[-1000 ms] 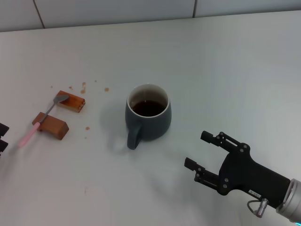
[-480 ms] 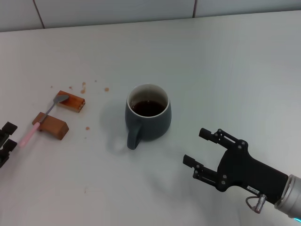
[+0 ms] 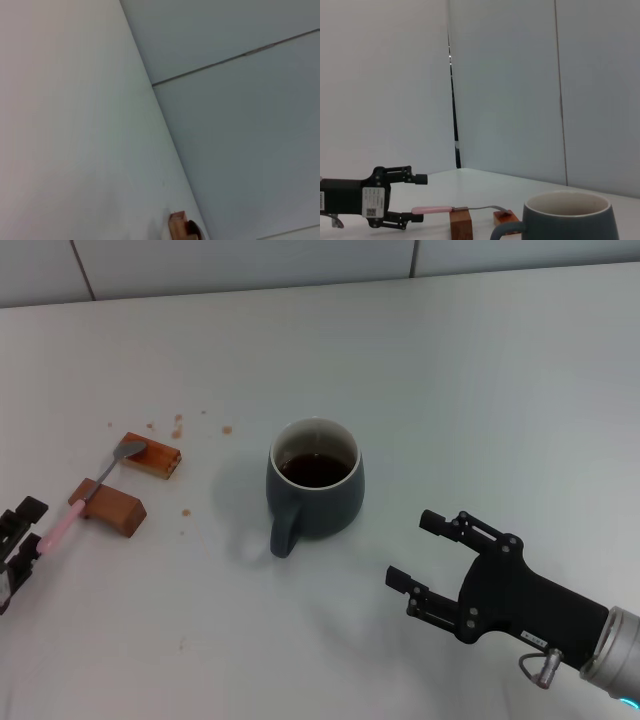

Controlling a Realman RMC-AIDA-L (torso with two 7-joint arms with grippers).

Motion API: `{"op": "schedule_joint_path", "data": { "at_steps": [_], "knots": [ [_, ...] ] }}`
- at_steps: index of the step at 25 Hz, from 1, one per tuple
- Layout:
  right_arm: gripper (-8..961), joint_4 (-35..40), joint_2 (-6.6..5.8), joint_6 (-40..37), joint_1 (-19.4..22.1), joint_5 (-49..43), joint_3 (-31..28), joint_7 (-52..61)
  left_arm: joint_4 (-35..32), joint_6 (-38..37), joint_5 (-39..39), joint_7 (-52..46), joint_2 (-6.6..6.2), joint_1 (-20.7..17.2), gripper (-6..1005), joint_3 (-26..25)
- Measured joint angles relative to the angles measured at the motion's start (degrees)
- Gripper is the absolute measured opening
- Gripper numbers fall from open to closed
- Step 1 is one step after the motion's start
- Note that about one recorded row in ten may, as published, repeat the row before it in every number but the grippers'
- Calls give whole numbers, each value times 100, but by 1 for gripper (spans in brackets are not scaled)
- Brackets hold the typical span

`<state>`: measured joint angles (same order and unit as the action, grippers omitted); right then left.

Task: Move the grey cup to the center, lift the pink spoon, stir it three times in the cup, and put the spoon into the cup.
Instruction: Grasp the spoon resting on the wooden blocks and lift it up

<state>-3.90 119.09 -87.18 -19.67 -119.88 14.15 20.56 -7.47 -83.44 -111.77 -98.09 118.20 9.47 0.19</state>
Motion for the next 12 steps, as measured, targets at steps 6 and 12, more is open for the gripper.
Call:
{"op": "schedule_joint_path", "data": {
  "at_steps": [6,12],
  "knots": [
    [755,-13,8,11,-20,0,0,1,1,5,-4,-70,-3,23,813,8],
    [754,-15,14,11,-25,0,0,1,1,5,-12,-116,-2,28,814,46]
  ]
}}
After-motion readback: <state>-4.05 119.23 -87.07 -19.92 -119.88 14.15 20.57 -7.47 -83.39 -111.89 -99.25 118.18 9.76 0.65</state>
